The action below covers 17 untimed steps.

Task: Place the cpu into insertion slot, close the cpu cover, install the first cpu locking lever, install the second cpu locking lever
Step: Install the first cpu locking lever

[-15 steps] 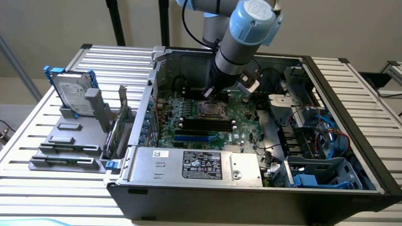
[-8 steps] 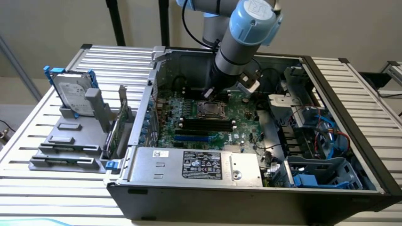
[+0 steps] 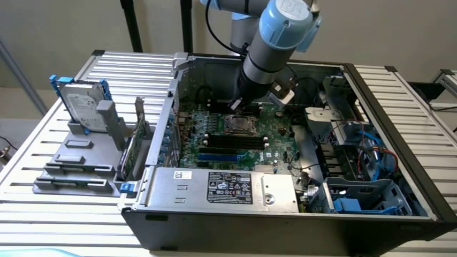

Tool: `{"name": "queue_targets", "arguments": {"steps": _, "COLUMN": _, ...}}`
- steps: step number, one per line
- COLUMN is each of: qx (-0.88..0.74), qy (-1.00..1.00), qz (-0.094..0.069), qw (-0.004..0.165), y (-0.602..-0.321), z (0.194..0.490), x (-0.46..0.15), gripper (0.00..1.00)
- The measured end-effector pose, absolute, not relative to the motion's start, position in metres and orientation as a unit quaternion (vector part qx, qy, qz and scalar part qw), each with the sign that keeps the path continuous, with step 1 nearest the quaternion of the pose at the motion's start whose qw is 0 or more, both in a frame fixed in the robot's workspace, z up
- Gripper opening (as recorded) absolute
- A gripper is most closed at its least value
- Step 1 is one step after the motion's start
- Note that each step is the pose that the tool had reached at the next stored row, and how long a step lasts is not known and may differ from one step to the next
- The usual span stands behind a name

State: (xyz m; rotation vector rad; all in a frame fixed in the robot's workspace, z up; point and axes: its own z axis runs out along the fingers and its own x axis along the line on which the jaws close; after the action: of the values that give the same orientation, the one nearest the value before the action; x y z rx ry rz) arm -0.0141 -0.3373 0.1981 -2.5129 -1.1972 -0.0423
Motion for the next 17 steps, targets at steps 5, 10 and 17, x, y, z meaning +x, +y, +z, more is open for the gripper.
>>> {"name": "queue_targets", "arguments": {"steps": 5, "qx": -0.888, "qy": -0.423, "qz": -0.017, "qw": 0.182, "y": -0.3373, "z": 0.1998, "x": -0.0208, "gripper": 0.11}}
{"name": "queue_targets", "arguments": {"steps": 10, "qx": -0.887, "qy": -0.423, "qz": -0.018, "qw": 0.184, "y": -0.3371, "z": 0.1998, "x": -0.0216, "gripper": 0.11}}
{"name": "queue_targets", "arguments": {"steps": 17, "qx": -0.887, "qy": -0.423, "qz": -0.018, "qw": 0.184, "y": -0.3371, "z": 0.1998, "x": -0.0209, "gripper": 0.11}}
